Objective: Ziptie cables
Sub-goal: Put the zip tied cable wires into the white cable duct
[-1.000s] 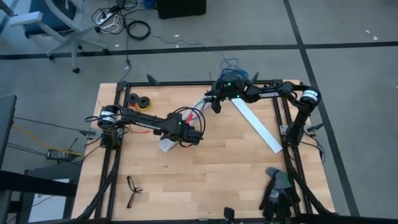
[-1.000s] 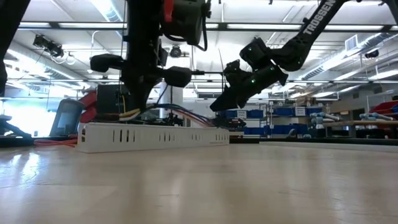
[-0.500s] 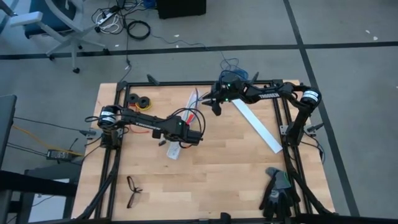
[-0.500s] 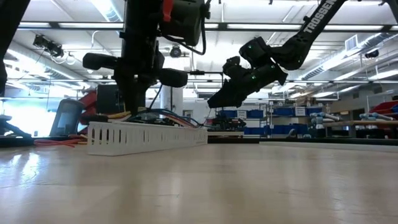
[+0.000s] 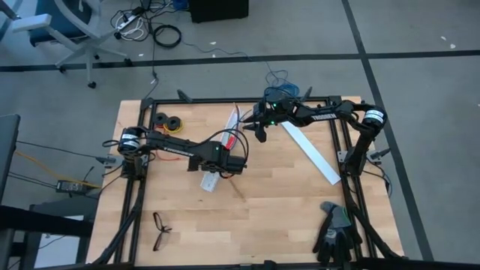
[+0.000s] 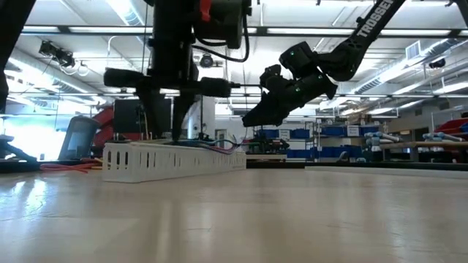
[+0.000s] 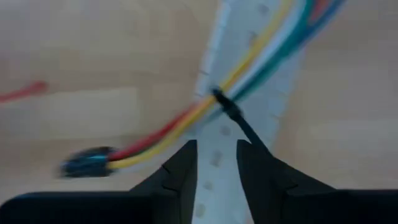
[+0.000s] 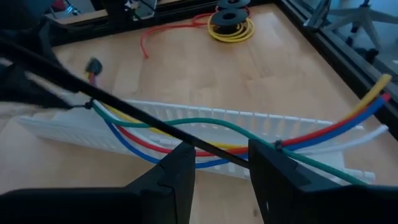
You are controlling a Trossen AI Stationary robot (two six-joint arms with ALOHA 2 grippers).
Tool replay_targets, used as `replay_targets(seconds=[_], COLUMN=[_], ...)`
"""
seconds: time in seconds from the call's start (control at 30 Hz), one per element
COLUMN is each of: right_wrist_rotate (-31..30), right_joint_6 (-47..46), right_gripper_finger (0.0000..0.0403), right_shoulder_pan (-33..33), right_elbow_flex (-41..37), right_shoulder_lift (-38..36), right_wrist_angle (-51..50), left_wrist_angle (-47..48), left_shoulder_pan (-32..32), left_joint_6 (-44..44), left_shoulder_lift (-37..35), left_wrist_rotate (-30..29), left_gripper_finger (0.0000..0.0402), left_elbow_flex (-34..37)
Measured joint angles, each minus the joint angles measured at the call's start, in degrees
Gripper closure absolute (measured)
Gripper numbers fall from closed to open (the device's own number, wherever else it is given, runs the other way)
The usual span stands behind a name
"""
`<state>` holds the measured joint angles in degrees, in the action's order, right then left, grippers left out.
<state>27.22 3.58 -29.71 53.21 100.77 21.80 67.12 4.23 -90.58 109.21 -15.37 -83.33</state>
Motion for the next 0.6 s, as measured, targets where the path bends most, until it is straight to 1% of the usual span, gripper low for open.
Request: replay_targets(seconds=[0.13,0.2,0.27,0.4,0.5,0.6], right_wrist_rotate=[0.0,0.0,0.1,1.7,3.4,4.2], right_joint_6=[0.3,1.1,1.6,2.6,2.6,2.0], right_gripper_finger=[0.0269,0.0271,0.0273,0.0276,0.0279,0.0282], right_shoulder_pan=[-0.5,-0.7,-0.8,-1.1,-1.6,-2.6], right_elbow_flex=[0.0,0.0,0.0,-0.1,-0.1,-0.1], right_shoulder_lift=[0.0,0.0,0.0,0.0,0.0,0.0], right_wrist_angle=[-1.5,-3.0,-4.5,-7.5,-8.8,-10.4], left_wrist_angle=[-3.7,-2.9,-1.6,2.5,6.6,9.4], left_shoulder_pan=[0.0,0.0,0.1,1.0,2.1,4.0], left_joint_6=[2.6,3.4,3.0,0.5,0.0,-1.4], left_shoulder_lift=[0.0,0.0,-0.2,-1.3,-2.9,-4.7], left_wrist_rotate=[3.3,3.3,2.0,-5.7,-13.0,-20.2], left_gripper_finger=[0.0256,0.0252,0.0251,0.0252,0.0252,0.0252], left_elbow_flex=[0.0,0.0,0.0,-2.1,-4.3,-4.8])
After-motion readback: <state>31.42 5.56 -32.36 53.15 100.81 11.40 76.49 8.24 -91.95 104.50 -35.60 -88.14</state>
